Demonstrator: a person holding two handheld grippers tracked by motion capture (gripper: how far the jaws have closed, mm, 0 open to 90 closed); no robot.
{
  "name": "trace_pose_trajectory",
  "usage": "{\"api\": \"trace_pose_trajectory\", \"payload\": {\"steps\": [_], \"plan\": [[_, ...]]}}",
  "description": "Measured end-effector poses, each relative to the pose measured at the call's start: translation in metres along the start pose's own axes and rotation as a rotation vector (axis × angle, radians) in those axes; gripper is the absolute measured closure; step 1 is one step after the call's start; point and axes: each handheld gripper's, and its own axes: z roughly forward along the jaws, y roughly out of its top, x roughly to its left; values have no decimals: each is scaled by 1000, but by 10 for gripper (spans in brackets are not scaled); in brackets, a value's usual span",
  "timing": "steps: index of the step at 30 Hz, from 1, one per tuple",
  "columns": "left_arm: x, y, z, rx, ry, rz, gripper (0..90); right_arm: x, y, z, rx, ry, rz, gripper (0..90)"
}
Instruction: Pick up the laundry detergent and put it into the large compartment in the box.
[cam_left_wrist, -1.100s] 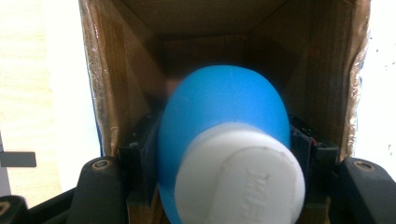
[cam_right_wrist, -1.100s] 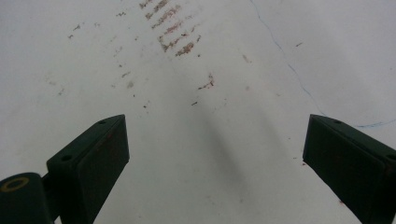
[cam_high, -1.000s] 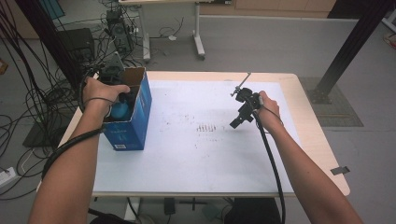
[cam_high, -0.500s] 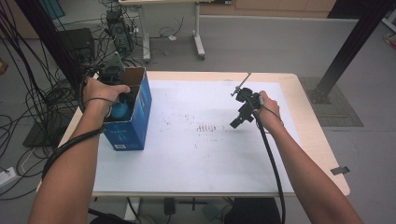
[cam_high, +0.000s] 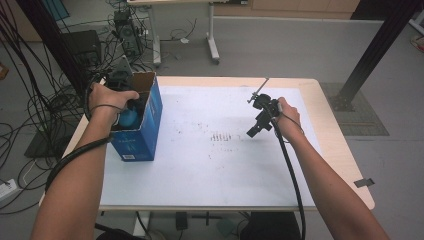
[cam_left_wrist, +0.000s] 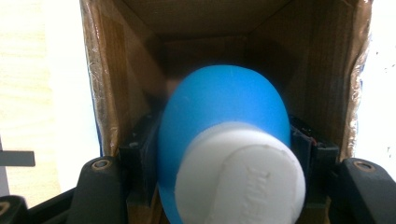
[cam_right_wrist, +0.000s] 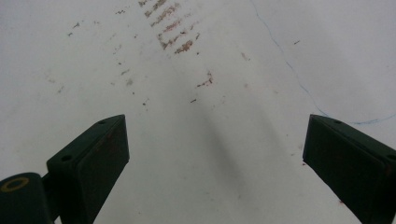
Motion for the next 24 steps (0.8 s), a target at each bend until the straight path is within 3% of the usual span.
{"api": "trace_pose_trajectory", "payload": {"steps": [24], "plan": [[2, -1, 0, -7, -4, -12, 373, 0, 0, -1, -1, -1, -1, 69]]}}
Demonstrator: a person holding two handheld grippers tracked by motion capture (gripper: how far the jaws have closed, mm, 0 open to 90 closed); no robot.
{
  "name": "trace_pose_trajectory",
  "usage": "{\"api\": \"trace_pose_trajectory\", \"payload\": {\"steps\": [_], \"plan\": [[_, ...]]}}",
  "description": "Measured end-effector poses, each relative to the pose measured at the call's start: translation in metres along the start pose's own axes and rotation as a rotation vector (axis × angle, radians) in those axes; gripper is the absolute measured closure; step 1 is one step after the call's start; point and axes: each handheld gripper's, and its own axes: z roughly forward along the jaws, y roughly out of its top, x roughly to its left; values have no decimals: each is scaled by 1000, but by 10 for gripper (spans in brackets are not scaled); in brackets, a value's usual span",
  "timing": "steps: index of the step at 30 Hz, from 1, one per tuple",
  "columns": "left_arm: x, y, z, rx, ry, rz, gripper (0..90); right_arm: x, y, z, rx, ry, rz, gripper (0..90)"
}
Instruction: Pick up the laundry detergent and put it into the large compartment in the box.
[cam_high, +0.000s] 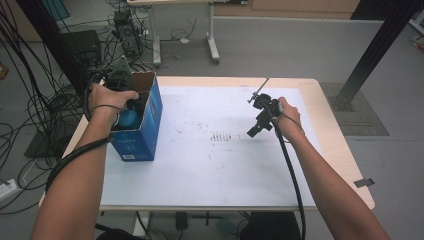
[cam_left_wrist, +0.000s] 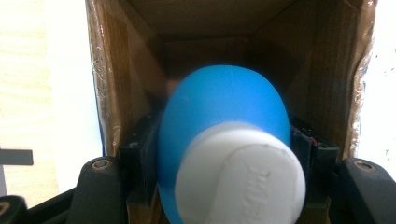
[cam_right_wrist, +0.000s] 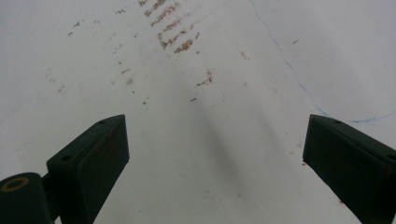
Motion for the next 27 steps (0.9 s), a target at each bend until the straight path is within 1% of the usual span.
{"api": "trace_pose_trajectory", "payload": {"steps": [5, 12, 13, 18, 22, 27], "plan": [[0, 0, 0, 0, -2, -7, 371, 0, 0, 1, 2, 4, 3, 69], [-1, 1, 1, 3, -9, 0, 366, -1, 1, 2, -2, 8, 4, 69], [-1, 1, 0, 3, -13, 0, 355, -1, 1, 3, 1, 7, 6, 69], [-3, 2, -1, -6, -12, -1, 343, 0, 0, 2, -3, 9, 6, 69], [-4, 2, -4, -5, -17, 3, 331, -1, 0, 2, -6, 10, 5, 69], [-7, 2, -13, -15, -2, 17, 332, 0, 0, 2, -6, 13, 4, 69]]}}
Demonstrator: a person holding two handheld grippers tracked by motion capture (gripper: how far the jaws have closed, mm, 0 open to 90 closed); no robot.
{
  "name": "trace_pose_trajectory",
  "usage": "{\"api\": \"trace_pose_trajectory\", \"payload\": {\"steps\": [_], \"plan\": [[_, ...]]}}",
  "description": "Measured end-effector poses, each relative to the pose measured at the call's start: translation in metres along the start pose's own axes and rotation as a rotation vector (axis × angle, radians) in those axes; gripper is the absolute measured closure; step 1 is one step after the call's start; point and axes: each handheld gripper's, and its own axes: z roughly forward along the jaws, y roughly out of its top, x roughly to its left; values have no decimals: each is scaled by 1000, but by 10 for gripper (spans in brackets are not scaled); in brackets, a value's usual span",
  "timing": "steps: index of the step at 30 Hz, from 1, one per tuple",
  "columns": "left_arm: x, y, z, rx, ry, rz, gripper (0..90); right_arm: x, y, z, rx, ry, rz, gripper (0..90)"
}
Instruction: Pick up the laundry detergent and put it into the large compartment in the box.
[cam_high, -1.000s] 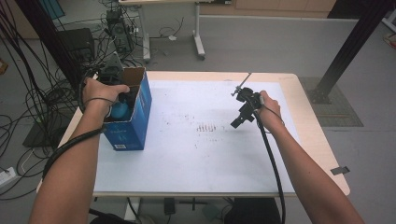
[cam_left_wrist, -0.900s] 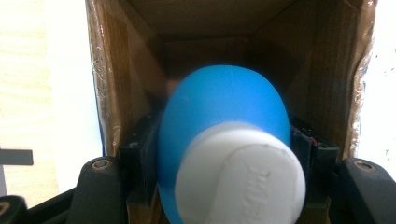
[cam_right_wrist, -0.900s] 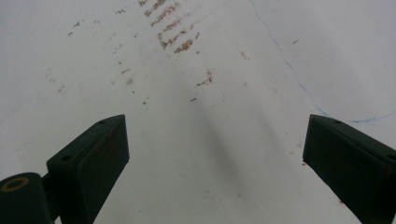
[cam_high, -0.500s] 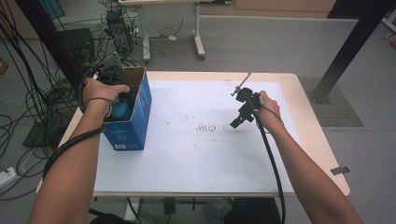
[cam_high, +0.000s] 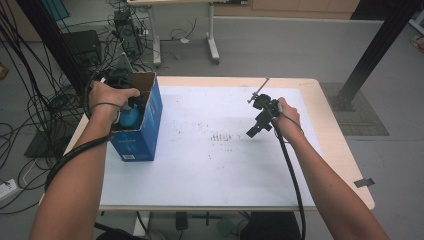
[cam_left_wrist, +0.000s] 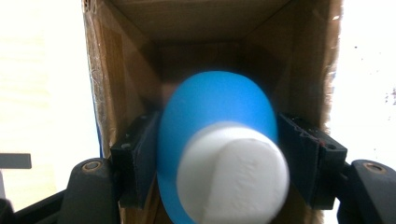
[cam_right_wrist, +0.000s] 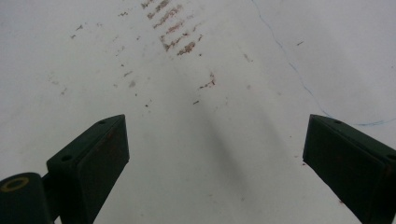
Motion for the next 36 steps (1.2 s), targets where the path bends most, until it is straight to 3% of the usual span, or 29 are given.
{"api": "trace_pose_trajectory", "payload": {"steps": [16, 23, 36], "plan": [[-6, 1, -40, -48, 55, 17, 314, 2, 0, -2, -6, -3, -7, 69], [-11, -2, -57, -57, 61, 27, 273, 4, 1, -3, -6, -2, -14, 69], [-34, -14, -75, -58, 58, 105, 154, 9, 2, -9, -3, -7, -13, 69]]}}
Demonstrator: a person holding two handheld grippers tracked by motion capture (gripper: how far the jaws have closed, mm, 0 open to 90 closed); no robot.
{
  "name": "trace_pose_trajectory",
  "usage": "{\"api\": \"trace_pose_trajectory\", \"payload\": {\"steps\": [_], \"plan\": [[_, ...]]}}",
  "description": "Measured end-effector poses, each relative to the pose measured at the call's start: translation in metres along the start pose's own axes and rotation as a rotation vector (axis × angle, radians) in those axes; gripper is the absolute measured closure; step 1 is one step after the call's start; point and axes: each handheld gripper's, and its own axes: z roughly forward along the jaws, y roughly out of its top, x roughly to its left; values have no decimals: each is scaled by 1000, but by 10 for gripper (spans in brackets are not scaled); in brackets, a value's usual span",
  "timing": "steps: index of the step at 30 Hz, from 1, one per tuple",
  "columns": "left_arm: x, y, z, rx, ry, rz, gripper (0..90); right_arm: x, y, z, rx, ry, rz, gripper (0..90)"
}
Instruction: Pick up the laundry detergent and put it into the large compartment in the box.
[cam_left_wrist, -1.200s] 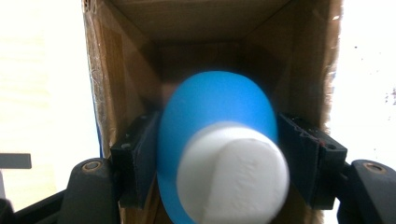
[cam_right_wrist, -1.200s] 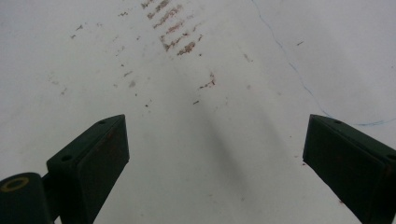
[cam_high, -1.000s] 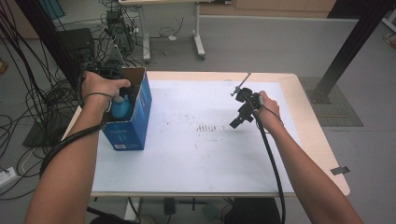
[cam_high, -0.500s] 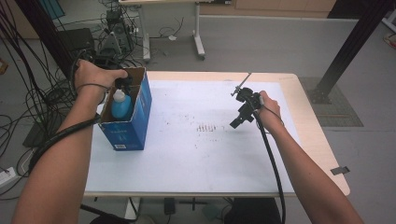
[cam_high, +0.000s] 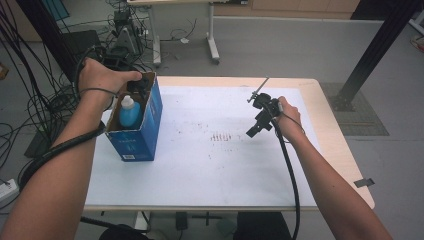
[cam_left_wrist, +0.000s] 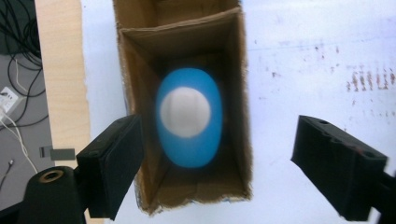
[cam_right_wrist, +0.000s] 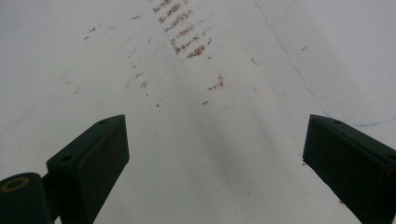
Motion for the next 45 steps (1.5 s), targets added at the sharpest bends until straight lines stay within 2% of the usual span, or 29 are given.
{"api": "trace_pose_trajectory", "payload": {"steps": [5, 7, 9, 16, 18, 22, 26, 34, 40, 45], "plan": [[-13, -7, -10, -5, -35, 59, 149, 3, 2, 0, 10, 3, -8, 69], [-19, -9, -14, -12, -32, 73, 135, 5, 3, 0, 8, -1, -9, 69], [-27, -12, -21, -19, -45, 104, 135, 7, 4, -1, 18, -2, -15, 69], [-45, -18, -32, -38, -78, 149, 135, 12, 5, -3, 20, 1, -16, 69], [-51, -20, -33, -36, -81, 173, 135, 12, 5, -4, 18, -1, -16, 69], [-61, -24, -34, -40, -85, 214, 135, 13, 4, -8, 15, -10, -14, 70], [-71, -28, -33, -42, -108, 244, 135, 15, 3, -11, 17, -10, -15, 70], [-93, -32, -30, -45, -120, 334, 126, 16, 1, -11, 16, -12, -16, 70], [-107, -33, -22, -51, -128, 361, 118, 16, -1, -10, 20, -9, -15, 70], [-116, -32, -16, -51, -132, 358, 118, 15, -3, -8, 25, -10, -12, 70]]}}
